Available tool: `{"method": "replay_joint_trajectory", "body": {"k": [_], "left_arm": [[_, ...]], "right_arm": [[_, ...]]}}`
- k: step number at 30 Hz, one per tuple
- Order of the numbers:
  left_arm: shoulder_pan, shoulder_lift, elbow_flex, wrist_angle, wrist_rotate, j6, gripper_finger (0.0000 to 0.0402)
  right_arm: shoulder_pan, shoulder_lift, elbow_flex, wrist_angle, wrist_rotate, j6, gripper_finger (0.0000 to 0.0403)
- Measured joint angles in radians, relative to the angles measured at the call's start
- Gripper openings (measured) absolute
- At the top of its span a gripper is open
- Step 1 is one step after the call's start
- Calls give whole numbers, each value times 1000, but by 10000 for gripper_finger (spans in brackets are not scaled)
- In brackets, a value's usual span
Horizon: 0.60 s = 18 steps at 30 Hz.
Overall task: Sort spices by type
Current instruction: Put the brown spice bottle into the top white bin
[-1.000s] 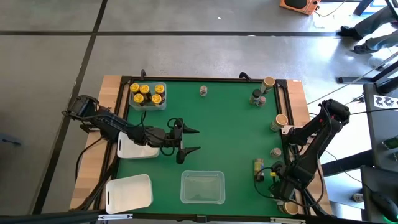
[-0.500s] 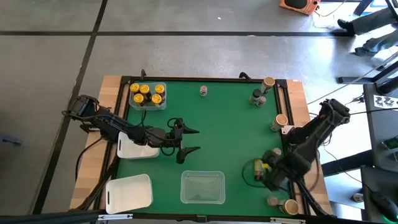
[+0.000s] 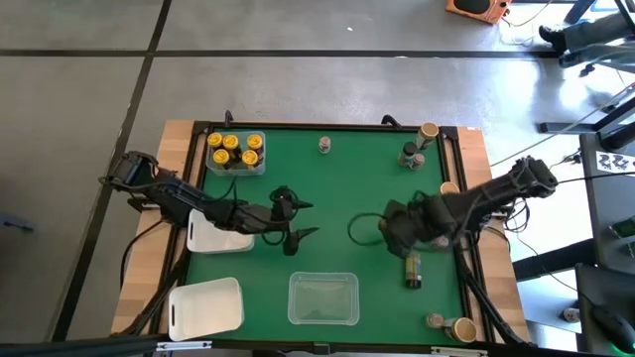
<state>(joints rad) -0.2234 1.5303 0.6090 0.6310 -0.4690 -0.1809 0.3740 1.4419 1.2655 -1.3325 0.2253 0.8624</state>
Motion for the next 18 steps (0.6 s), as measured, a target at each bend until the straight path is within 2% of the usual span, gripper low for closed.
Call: {"method": "replay_joint_trajectory", "body": {"k": [7, 11, 18], "left_arm": [[81, 58, 0, -73, 1, -26, 335], [111, 139, 0, -74, 62, -52, 335], [115, 172, 0, -71, 68, -46, 335]], "right_arm": [[-214, 91, 0, 158, -13, -363, 236], [-320, 174, 0, 246, -67, -533, 234], [-459, 294, 52, 291, -143, -685, 237]]}}
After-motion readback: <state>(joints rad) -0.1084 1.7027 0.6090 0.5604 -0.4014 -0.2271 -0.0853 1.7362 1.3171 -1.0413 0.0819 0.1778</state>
